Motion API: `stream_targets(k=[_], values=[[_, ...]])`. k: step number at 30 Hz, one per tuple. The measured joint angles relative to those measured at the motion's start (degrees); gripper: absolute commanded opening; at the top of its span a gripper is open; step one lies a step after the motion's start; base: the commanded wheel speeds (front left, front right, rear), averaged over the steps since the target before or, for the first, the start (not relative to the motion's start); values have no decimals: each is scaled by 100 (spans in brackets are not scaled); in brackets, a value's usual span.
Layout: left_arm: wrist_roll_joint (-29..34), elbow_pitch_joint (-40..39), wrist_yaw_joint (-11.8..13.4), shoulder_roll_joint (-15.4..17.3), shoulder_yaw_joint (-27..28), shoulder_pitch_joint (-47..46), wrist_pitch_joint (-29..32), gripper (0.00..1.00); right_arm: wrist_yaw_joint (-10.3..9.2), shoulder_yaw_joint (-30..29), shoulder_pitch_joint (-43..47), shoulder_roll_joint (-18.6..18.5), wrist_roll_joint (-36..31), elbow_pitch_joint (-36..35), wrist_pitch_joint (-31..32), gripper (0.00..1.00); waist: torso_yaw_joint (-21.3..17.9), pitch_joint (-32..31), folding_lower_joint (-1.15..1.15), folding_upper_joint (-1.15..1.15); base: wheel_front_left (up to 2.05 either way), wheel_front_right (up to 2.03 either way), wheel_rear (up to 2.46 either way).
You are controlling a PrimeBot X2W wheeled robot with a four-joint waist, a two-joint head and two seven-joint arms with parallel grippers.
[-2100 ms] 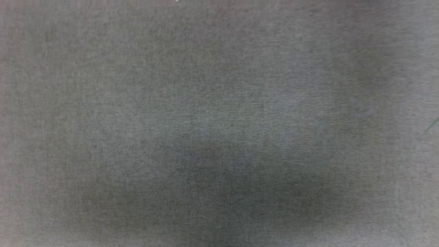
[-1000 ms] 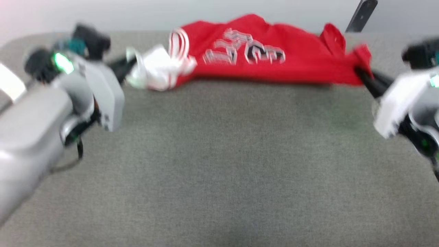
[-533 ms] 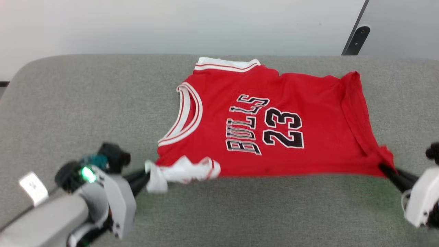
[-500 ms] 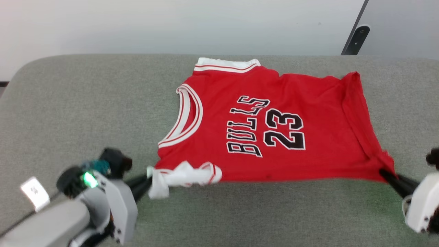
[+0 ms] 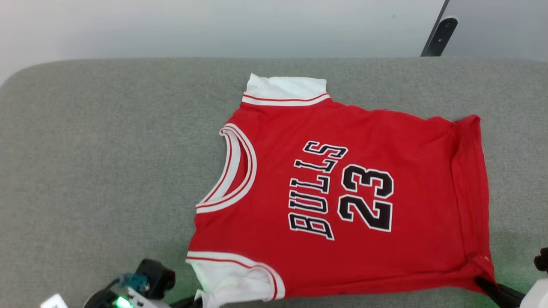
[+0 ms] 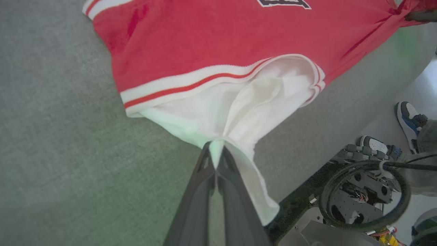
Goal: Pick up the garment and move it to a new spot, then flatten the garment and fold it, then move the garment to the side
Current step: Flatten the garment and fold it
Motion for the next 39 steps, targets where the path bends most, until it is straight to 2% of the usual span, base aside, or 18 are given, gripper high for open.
stream_targets(k=[4,9,15,21,29,33,39], values=[[-9,-216,88,157,-3,45,174,0,0,-437,208,158,-178,-249,286,0,-23,59,0,0,0,0,0],[131,-467,69,412,89,-400,564,0,2,-891,175,371,-561,-502,764,0,-50,109,0,0,0,0,0],[359,-409,-266,464,210,-1107,1045,0,1,-1205,-244,673,-1020,-709,1350,0,-110,189,0,0,0,0,0],[443,52,-645,190,344,-1814,1515,0,0,-1267,-940,866,-1402,-645,1770,0,-209,312,0,0,0,0,0],[435,981,-1245,-328,399,-2560,1954,0,-4,-998,-1734,932,-1613,-291,1926,0,-321,523,0,0,0,0,0],[423,1413,-1435,-630,344,-2784,2136,0,-5,-859,-1974,936,-1663,-76,1947,0,-345,618,0,0,0,0,0],[376,2028,-1585,-1037,235,-3072,2371,0,-5,-658,-2327,940,-1712,324,1968,0,-350,780,0,0,0,0,0]])
